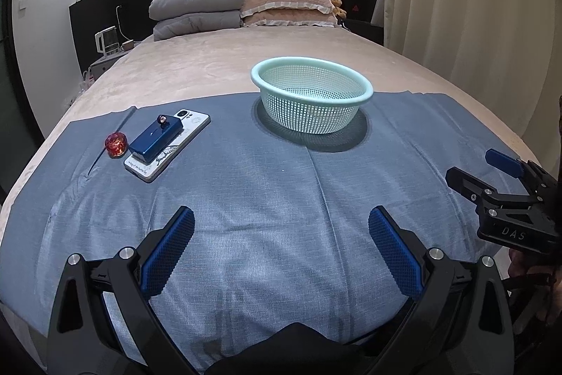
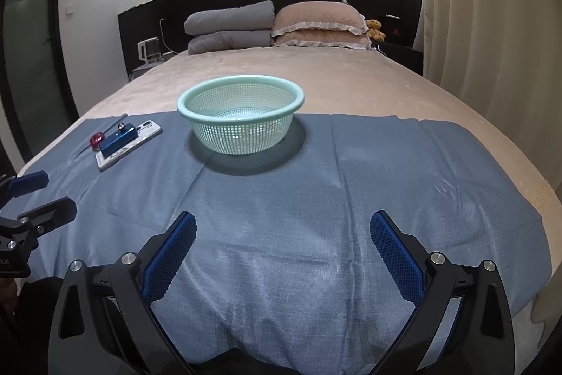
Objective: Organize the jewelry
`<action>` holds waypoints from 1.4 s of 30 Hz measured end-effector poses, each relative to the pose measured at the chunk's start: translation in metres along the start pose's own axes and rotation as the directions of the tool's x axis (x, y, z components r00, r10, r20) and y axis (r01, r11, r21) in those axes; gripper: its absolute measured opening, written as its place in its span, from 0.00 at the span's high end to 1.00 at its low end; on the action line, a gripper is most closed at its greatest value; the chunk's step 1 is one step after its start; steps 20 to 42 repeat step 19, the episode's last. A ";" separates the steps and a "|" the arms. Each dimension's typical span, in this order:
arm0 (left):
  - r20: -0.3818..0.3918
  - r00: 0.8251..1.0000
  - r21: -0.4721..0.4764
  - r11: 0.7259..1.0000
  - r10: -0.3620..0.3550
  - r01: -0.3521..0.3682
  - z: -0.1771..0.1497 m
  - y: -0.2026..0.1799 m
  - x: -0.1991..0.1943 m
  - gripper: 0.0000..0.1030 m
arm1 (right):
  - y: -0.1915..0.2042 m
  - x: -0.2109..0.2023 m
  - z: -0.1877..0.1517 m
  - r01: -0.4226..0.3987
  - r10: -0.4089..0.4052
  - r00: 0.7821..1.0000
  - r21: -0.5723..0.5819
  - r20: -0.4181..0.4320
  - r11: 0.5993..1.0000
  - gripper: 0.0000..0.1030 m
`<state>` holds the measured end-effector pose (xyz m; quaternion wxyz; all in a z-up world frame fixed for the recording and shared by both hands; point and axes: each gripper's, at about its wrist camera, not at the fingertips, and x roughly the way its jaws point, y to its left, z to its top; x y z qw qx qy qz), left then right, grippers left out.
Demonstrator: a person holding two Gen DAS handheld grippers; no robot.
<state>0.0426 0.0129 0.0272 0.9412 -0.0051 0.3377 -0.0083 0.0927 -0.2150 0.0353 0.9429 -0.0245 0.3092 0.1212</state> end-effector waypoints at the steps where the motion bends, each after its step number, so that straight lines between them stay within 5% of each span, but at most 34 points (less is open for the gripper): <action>1: 0.000 1.000 0.001 1.000 -0.002 0.002 0.000 0.000 0.000 0.06 | 0.000 0.000 0.000 -0.002 0.002 1.000 0.003 0.000 1.000 0.07; 42: -0.008 1.000 -0.014 1.000 -0.006 0.006 0.001 0.002 0.003 0.06 | 0.002 0.002 0.000 -0.008 0.008 1.000 -0.011 -0.009 1.000 0.07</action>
